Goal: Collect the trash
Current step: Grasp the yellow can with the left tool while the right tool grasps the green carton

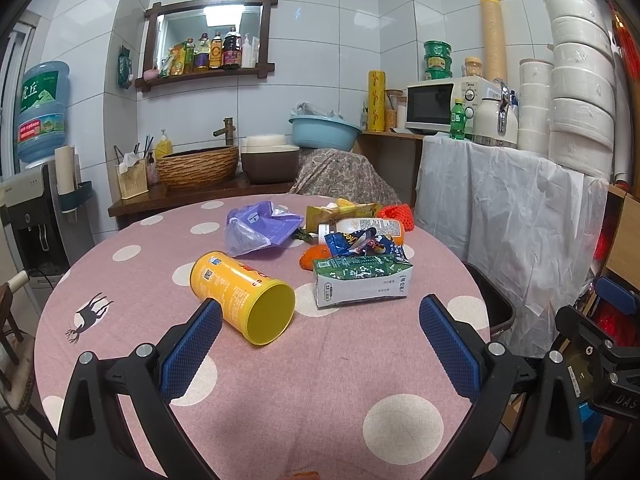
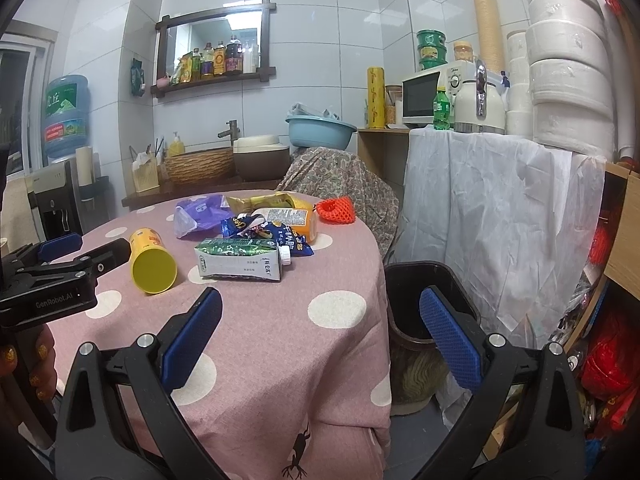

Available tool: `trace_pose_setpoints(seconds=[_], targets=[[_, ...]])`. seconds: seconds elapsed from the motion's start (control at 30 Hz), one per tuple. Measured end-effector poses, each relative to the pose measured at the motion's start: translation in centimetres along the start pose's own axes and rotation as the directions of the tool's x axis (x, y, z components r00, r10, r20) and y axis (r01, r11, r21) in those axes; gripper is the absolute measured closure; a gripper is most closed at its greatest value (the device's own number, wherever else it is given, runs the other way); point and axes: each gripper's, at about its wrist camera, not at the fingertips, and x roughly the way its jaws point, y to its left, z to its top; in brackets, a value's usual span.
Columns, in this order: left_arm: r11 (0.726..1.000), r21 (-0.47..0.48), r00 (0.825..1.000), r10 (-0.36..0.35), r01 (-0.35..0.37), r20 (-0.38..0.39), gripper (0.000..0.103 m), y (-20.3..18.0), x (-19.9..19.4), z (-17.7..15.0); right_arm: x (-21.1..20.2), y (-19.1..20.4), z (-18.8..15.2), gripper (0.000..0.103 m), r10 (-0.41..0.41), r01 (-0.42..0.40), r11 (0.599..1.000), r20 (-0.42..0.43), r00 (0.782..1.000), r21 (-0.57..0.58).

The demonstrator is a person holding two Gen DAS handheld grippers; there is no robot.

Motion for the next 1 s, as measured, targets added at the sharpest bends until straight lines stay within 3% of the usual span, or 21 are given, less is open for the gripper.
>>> trace_pose_setpoints(seconds=[0.37,0.53,0.7,1.0], targets=[[0.997,-0.047,0.993,-0.066,0.062,-0.094,0.005,1.5,2.1,-0.5,2.6,-0.1,1.1,0.005,0.061,-0.062,0.997,-0.032,0.998,-0.054],[0.997,-0.064,0.985,-0.063,0.053,-0.159,0.005,2.9,3.2,-0.4,5.4,0.5,0.8,0.005,0.094,-0.103,0.992,-0.12,0.988,-0.078],[0.994,-0.097,0.979,-0.073,0.055,-0.191,0.005,4.6,4.0,-0.6,8.0,1.4,0.1,0.005,0.131,-0.157,0.98,-0.206,0.97,-0.119],[0.972,-0.23,0.96,-0.104,0.043,-0.26,0.005,8.9,6.1,0.5,12.7,2.0,1.5,0.005,0.287,-0.348,0.918,-0.29,0.913,-0.188]])
